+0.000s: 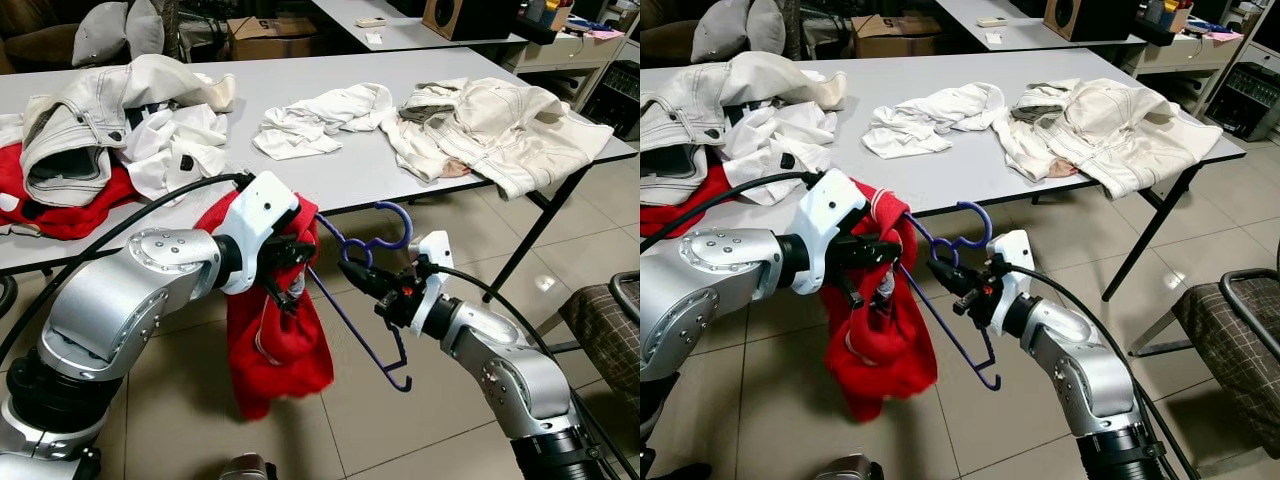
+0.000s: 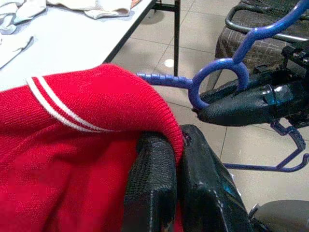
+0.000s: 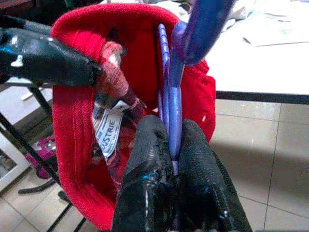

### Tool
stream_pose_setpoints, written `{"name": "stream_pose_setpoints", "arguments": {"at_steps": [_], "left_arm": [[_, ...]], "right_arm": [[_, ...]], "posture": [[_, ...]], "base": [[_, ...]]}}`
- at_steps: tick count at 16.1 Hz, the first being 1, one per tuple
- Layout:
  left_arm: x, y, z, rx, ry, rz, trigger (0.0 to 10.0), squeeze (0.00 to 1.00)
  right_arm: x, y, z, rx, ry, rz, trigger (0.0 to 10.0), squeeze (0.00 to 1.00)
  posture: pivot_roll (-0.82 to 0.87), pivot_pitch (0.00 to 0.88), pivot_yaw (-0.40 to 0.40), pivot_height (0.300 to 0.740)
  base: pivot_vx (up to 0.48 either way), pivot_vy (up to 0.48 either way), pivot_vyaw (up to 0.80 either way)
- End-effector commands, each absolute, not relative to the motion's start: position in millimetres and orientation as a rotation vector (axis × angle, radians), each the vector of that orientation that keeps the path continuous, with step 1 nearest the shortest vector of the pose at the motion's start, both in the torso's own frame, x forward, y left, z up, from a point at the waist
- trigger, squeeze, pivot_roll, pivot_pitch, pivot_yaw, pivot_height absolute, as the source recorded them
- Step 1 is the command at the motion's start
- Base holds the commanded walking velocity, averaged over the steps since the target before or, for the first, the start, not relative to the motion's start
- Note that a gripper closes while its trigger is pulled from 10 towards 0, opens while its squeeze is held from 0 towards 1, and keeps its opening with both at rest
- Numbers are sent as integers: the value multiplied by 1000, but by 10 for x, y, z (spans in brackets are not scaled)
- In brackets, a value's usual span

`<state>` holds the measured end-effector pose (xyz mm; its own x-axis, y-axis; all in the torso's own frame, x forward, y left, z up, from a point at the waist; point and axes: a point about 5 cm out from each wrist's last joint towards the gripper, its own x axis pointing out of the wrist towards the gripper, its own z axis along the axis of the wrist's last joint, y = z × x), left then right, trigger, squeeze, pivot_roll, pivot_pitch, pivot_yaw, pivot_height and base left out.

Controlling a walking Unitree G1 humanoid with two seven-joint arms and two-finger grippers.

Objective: Hang hanger

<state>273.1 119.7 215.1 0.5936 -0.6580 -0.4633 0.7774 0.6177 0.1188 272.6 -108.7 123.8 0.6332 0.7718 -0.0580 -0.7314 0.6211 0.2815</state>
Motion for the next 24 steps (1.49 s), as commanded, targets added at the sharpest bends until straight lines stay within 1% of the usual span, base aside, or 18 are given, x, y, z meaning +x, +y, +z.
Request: {"name": "stream_pose_setpoints", "arguments": {"at_steps": [1, 2, 7, 13, 17, 21, 22, 23, 24], "left_arm": [[2683, 1148, 2155, 326, 395, -897, 10000, 4], [2650, 1143, 2139, 323, 409, -917, 10000, 1000], [2636, 1221, 2068, 365, 445, -885, 10000, 1000], [2569, 1233, 2039, 351, 442, -933, 10000, 1000], [2611, 1350, 1903, 396, 510, -822, 10000, 1000], [2624, 1411, 1798, 395, 513, -763, 10000, 1000], [2625, 1444, 1760, 404, 511, -747, 10000, 714], [2619, 1515, 1717, 380, 487, -741, 10000, 0], [2615, 1551, 1707, 370, 475, -737, 10000, 0]], "right_arm": [[2768, -1121, 1380, 242, 100, 863, 10000, 0], [2763, -1112, 1407, 239, 84, 874, 10000, 0], [2738, -1089, 1471, 196, 51, 928, 10000, 0], [2762, -1128, 1532, 182, 17, 941, 10000, 0], [2796, -1150, 1537, 163, 25, 925, 10000, 0], [2844, -1179, 1465, 112, 57, 862, 10000, 0], [2854, -1183, 1461, 120, 55, 853, 10000, 0], [2871, -1188, 1471, 128, 47, 844, 10000, 0], [2873, -1190, 1479, 132, 43, 848, 10000, 0]], "posture": [[94, 0, -45, 740], [97, 0, -46, 740], [100, 0, -47, 740], [99, 0, -49, 740], [99, 0, -55, 740], [96, 0, -62, 740], [93, 0, -61, 740], [90, 0, -62, 740], [90, 0, -63, 740]], "base": [[0, 0, 0], [0, 0, 0], [0, 0, 0], [0, 0, 0], [0, 0, 0], [0, 0, 0], [0, 0, 0], [0, 0, 0], [0, 0, 0]]}}
